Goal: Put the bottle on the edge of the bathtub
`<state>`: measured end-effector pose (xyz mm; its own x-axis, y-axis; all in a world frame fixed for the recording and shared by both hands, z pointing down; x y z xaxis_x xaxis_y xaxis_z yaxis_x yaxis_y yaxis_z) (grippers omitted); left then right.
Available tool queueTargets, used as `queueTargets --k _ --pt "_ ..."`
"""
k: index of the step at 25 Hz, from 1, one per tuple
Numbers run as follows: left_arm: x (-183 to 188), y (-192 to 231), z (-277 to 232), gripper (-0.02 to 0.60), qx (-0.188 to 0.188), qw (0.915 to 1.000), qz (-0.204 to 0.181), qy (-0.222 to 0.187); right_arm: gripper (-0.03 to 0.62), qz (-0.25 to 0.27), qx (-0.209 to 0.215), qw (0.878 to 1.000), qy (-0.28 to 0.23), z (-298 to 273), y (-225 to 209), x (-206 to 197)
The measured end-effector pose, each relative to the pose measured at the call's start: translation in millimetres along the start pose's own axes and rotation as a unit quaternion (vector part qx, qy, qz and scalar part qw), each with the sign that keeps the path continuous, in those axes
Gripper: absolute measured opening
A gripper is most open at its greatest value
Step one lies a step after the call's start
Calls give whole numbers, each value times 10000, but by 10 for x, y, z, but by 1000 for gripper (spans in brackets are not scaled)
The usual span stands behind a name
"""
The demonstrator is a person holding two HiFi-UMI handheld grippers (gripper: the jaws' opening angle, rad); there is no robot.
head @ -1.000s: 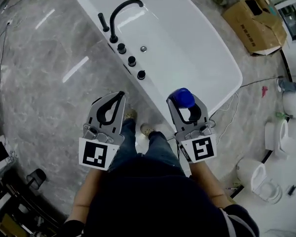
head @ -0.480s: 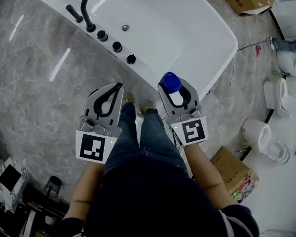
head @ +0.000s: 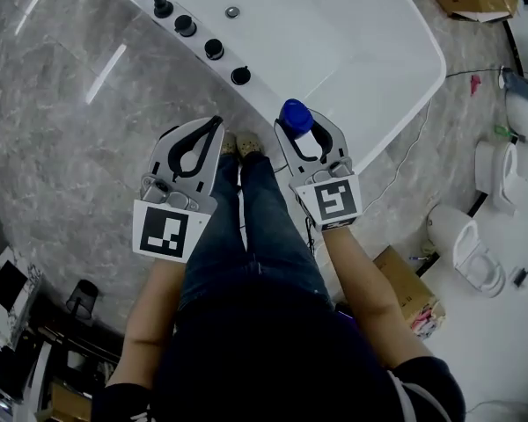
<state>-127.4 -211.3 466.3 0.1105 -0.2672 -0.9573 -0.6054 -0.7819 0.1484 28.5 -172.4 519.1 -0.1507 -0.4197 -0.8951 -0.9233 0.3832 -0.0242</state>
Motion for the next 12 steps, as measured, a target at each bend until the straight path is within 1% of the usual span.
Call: queueTargets --k 4,8,12 --pt "-174 58 -137 23 53 10000 11 53 170 102 229 9994 228 -286 -61 -232" --pt "-360 105 -184 23 155 9996 212 134 170 177 397 9978 501 -561 -95 -485" --pt "-435 141 -236 23 251 9989 362 176 171 223 514 9954 783 -764 -154 -699"
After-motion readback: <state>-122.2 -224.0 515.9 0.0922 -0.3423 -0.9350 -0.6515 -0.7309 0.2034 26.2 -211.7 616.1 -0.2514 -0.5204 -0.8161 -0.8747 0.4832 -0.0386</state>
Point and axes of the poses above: the fingertips, and each gripper's own axes: z backward along the fingers, y to its left, x out of its top, the point moved 5 cm from there along z, backward along the fingers, and after that the axes turned 5 degrees about -y, right-handed, at the moved point
